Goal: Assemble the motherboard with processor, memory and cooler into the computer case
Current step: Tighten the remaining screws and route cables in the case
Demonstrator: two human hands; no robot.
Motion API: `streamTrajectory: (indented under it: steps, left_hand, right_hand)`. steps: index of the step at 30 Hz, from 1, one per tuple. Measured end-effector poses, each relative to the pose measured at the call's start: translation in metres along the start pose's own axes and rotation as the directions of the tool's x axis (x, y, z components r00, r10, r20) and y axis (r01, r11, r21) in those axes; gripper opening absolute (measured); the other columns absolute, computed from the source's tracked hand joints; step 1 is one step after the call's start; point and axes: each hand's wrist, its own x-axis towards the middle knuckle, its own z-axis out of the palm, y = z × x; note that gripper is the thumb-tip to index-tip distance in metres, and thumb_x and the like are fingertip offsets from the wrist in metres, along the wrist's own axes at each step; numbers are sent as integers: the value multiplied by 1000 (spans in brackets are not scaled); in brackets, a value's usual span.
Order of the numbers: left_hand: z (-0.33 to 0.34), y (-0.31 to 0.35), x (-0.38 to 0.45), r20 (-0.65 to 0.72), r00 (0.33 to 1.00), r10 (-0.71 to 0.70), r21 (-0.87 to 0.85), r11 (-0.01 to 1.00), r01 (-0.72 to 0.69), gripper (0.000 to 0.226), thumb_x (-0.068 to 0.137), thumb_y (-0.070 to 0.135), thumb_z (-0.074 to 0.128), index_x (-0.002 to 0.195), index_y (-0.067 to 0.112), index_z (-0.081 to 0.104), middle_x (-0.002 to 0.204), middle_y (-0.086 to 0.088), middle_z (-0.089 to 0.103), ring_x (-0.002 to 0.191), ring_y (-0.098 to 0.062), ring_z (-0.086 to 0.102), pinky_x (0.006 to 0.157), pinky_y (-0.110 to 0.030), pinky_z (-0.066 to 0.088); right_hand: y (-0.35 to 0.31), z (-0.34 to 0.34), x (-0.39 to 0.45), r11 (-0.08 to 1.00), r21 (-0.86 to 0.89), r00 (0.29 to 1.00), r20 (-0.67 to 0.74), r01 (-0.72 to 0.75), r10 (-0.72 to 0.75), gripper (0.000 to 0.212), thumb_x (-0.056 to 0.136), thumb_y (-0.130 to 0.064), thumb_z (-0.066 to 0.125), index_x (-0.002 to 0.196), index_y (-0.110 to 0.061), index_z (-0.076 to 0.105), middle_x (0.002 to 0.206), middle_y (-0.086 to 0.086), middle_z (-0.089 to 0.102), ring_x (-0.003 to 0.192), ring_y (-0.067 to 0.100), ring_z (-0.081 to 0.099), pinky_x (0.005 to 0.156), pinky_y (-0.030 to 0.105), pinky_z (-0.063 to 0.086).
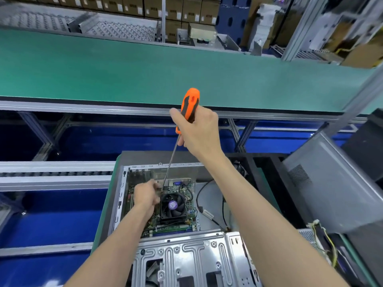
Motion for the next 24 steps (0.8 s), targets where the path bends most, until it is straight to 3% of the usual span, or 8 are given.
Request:
streamTrajectory:
  steps: [2,4,7,9,11,15,24]
  left_hand:
    - [-2,5,-2,127,990,-58,-293,952,93,30,105,17,42,81,5,54,48,5,38,33,-7,19,31,-21,18]
    - [-3,4,-7,258,962,-85,-464,863,201,37,106,21,39,82,2,60,49,5,34,38,-8,26,40,-22,27]
    - [-5,5,-12,386,922,-33,-584,765,272,47,104,20,40,86,-7,74,70,-9,64,62,-18,62,70,-34,49]
    - [-8,9,-15,423,906,-5,-630,718,298,40,100,12,37,105,-14,67,102,-22,72,92,-34,73,88,-47,53]
    - [-11,13,-17,446,895,12,-661,679,320,42,89,-5,27,118,-17,55,119,-31,65,109,-45,65,96,-56,49]
    - [-11,14,-19,497,866,53,-662,668,339,72,63,-19,11,127,-18,44,130,-35,56,117,-51,58,98,-61,46]
    - [-11,11,-18,558,825,90,-626,699,346,77,64,-19,9,136,-17,38,139,-33,50,126,-50,52,105,-62,40]
  right_hand:
    - [-3,-4,2,1000,9,999,-32,16,-16,44,92,-23,63,58,-4,43,50,16,55,42,31,58,47,41,49]
    - [-6,-5,2,999,27,998,-52,30,-28,44,92,-22,63,56,-10,41,50,16,54,39,28,57,44,37,47]
    - [-10,-4,2,998,41,998,-58,36,-34,46,92,-23,64,56,-7,39,50,18,52,42,35,57,45,42,47]
    - [-11,-3,1,998,47,998,-53,42,-39,45,92,-22,64,59,-2,41,52,20,52,45,38,56,48,46,47]
    - [-11,-2,0,998,51,998,-52,47,-44,43,92,-21,64,60,-1,43,52,20,53,45,38,55,48,46,47]
    - [-9,-1,-3,997,51,997,-62,50,-47,44,93,-21,64,61,1,44,50,20,52,44,37,56,48,46,47]
    - [-11,-3,-4,998,59,995,-94,39,-33,45,93,-22,65,56,-15,41,49,15,52,43,32,59,49,43,49]
